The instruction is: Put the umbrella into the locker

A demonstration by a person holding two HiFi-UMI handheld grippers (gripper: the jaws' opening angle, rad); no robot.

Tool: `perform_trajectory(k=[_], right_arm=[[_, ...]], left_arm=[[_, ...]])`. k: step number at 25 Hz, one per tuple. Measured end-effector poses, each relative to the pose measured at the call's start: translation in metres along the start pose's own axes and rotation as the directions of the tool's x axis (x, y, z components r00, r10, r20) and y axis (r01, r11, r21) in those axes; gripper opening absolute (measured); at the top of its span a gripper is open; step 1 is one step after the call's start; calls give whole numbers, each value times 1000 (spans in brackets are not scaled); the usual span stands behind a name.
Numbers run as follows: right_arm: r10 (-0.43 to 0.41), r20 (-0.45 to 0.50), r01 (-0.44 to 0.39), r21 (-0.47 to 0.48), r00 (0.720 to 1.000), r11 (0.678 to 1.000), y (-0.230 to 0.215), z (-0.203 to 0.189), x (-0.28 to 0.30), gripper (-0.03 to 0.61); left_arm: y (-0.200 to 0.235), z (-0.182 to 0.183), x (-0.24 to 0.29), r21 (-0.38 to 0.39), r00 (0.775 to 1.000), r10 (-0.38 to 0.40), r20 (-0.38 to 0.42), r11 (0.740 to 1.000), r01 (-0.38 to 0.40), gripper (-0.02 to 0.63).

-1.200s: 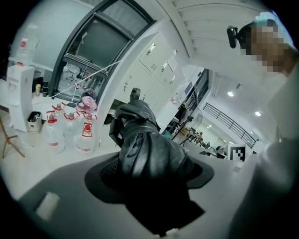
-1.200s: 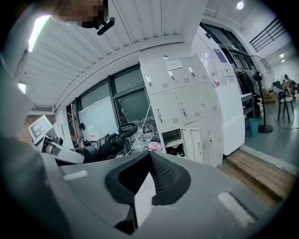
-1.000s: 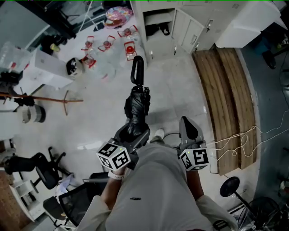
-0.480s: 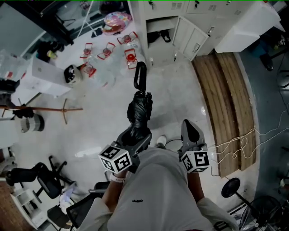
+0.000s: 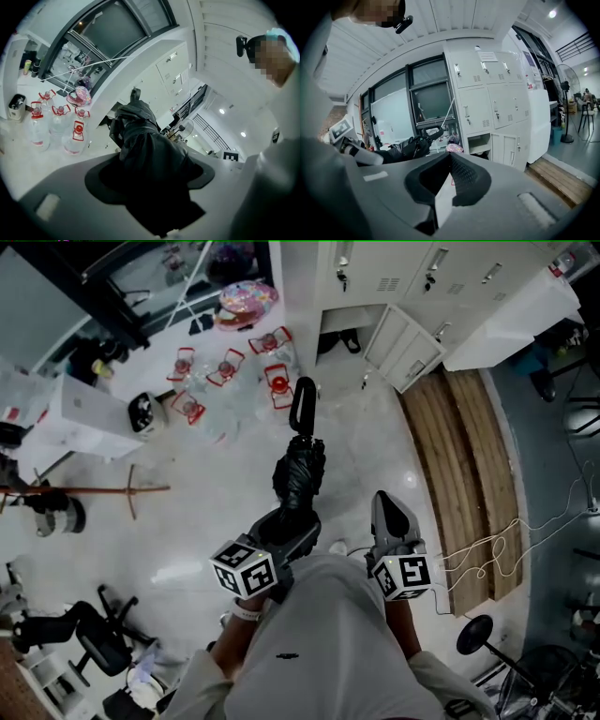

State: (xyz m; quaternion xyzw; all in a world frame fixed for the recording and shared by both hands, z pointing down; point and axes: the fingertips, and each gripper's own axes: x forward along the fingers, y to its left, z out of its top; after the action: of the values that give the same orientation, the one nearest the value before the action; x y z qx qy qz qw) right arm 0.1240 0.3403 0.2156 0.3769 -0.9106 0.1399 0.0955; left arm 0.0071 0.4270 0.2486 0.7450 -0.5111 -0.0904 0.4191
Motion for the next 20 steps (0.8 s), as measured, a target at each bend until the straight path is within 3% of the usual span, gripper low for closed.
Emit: perform_trajectory(k=[10,20], right_arm=[[24,7,-23,-37,1000,999,77,17,83,3],[-89,5,89,-1,996,996,89,7,104,3]], left_arm=[[76,64,-46,-4,1000,-1,0,1000,1,344],[114,96,-61,35,999,-35,-33,999,36,344]])
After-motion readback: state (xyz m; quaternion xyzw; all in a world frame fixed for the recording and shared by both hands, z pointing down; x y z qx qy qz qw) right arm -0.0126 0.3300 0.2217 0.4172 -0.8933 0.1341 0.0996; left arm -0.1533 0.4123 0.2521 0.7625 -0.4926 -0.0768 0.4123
